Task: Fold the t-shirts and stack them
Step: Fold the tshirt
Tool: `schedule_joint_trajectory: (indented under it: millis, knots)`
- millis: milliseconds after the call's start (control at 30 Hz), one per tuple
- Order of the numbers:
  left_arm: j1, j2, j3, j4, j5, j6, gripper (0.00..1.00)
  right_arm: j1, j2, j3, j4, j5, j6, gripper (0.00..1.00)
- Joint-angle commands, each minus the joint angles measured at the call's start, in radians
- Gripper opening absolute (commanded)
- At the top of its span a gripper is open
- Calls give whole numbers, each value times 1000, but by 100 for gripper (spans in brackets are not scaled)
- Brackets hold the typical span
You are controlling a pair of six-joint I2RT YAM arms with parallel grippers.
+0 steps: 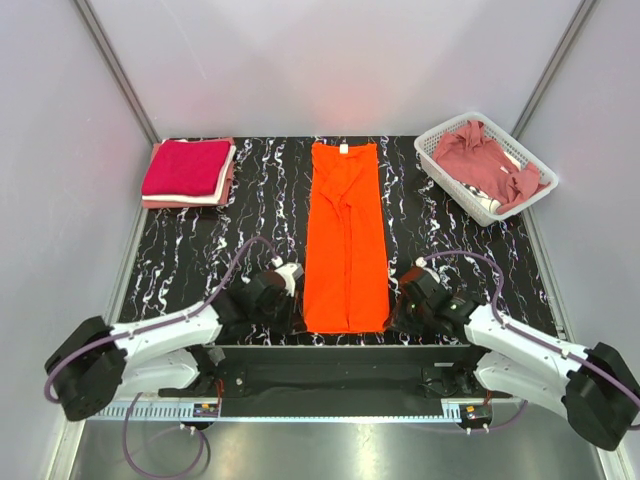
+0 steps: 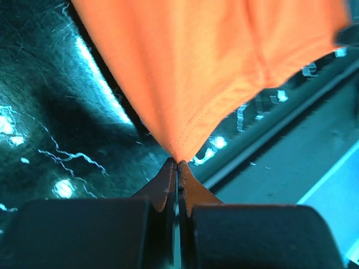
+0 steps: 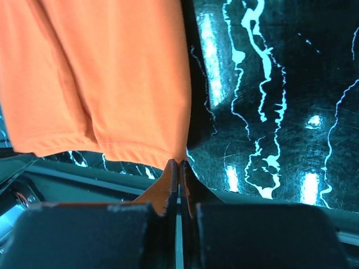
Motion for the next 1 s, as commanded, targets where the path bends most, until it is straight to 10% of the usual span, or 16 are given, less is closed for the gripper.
schedule_joint_trajectory:
  millis: [0, 467, 967]
  knots:
    - [-16, -92, -24, -21, 10, -38, 0, 15, -48, -2, -24, -13, -32, 0]
    - [-23, -34, 72, -33, -17, -44, 0, 23, -30, 116, -65, 16, -188, 0]
    - [276, 376, 491, -56, 87, 163, 0, -111, 525, 576, -28, 53, -548, 0]
